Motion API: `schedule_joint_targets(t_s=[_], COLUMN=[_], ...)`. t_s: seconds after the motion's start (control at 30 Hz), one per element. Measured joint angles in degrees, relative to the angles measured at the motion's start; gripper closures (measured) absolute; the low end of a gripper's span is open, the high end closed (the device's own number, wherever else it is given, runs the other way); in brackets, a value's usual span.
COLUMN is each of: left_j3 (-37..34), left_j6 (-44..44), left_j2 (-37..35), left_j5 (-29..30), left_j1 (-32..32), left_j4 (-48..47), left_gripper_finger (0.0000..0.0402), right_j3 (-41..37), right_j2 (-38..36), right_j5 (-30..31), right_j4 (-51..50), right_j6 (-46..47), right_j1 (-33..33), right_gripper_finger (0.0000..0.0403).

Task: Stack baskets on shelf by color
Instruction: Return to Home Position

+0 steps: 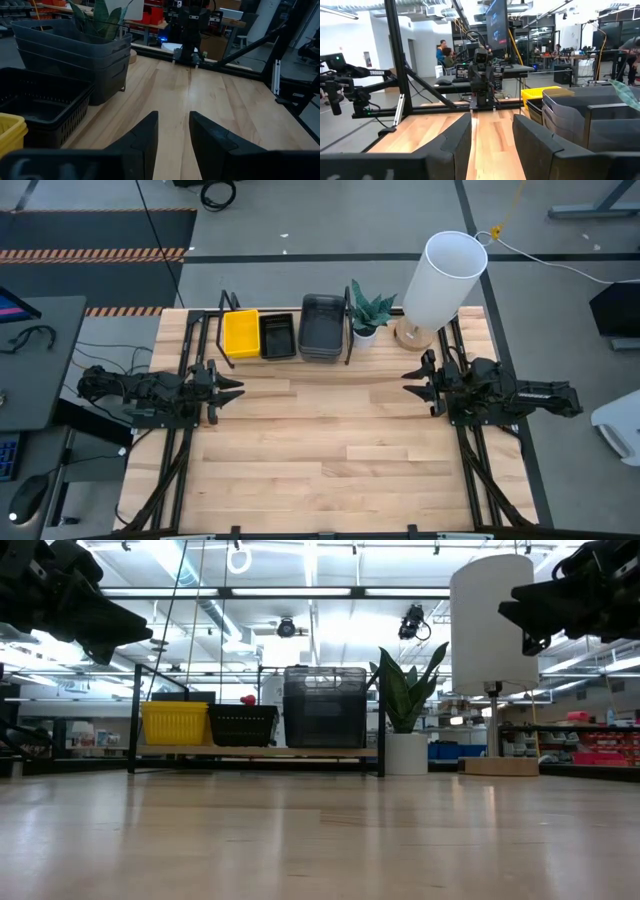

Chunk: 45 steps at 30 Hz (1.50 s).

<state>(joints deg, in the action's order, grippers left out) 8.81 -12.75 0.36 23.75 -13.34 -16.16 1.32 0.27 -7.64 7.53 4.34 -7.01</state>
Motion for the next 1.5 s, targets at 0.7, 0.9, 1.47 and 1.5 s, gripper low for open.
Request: schedule_joint_targets(t_s=[0.7,0.9,1.47,1.5], left_j3=[-0.01,-0.01,-0.01,-0.01], left_j6=[0.01,0.01,0.01,0.01], left_j2=[0.0,0.0,0.0,0.0], left_j5=[0.0,0.0,0.0,0.0], left_j1=[-0.02,-0.02,0.0,0.0], left_j4=[0.02,0.01,0.0,0.02], left_gripper_finger=[0.0285,0.0285,0.0285,0.0285], right_j3=[-0.94,-0.94,-0.94,-0.94], right_j2=[0.15,0.15,0.15,0.15], right_j5=[-4.02,-4.02,-4.01,-4.0], right_j4=[1.7,1.82,1.82,1.82], right_j6=[9.25,9.18,9.05,9.05], right_j1=[-4.5,-4.5,-4.5,-4.5], right_gripper_finger=[0.0283,0.0284,0.0282,0.0282])
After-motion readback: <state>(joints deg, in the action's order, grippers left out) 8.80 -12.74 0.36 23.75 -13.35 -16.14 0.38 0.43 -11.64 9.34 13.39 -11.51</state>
